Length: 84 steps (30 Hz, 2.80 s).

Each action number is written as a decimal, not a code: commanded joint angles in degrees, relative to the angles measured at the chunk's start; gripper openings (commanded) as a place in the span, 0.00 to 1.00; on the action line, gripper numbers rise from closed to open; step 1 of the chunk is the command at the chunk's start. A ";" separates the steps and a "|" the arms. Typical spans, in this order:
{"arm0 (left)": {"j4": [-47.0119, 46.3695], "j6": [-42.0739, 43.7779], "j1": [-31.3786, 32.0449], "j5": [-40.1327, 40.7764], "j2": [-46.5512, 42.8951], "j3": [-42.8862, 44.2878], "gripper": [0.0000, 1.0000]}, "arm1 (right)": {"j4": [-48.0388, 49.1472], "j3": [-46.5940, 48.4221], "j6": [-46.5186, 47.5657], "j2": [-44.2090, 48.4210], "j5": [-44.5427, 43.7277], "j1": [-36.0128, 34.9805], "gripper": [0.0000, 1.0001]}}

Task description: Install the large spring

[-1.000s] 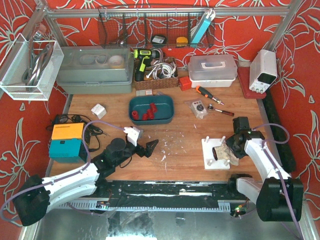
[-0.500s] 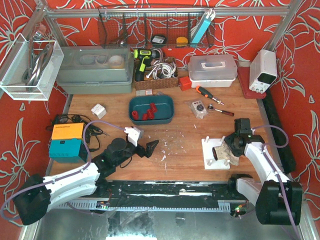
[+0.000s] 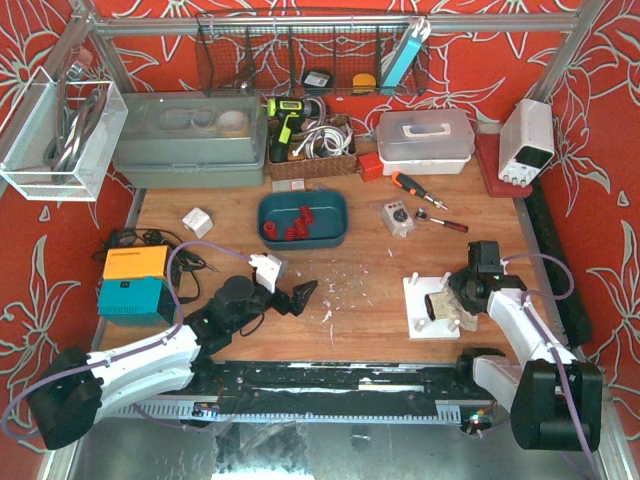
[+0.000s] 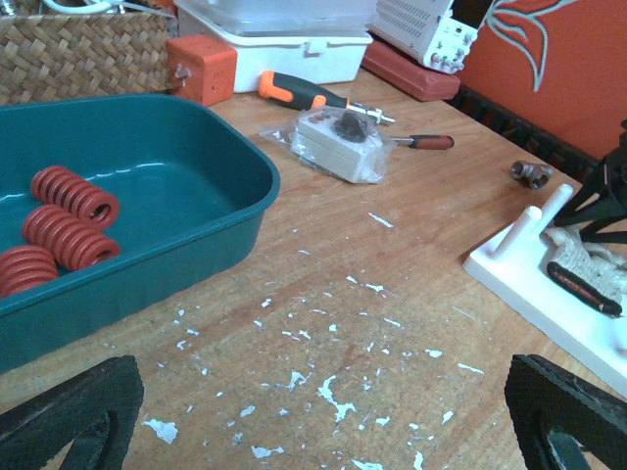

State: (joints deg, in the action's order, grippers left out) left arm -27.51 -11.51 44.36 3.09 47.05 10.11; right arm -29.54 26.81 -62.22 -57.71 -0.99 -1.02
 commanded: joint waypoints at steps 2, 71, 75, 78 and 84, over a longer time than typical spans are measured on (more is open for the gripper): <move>-1.01 0.74 0.47 0.50 -0.03 1.67 1.00 | -0.27 -0.67 1.01 0.31 -2.27 0.62 0.22; -1.00 1.05 0.55 2.55 -0.24 1.74 1.00 | 30.50 30.88 22.93 -28.59 -14.11 -1.24 0.02; -0.42 1.19 0.55 3.74 -0.92 1.69 1.00 | 32.15 32.41 27.27 -31.17 -7.85 -2.08 0.34; 0.11 1.23 0.53 4.93 -1.78 1.43 1.00 | 30.67 32.83 30.81 -30.20 -4.50 -3.71 0.49; 1.11 0.94 0.55 6.63 -3.24 1.14 1.00 | 18.97 36.22 33.27 -24.91 3.81 -6.09 0.59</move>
State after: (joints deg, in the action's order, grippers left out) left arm -26.83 -11.29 44.38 7.40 45.06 10.17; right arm -2.70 59.68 -32.32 -87.35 -4.91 -6.07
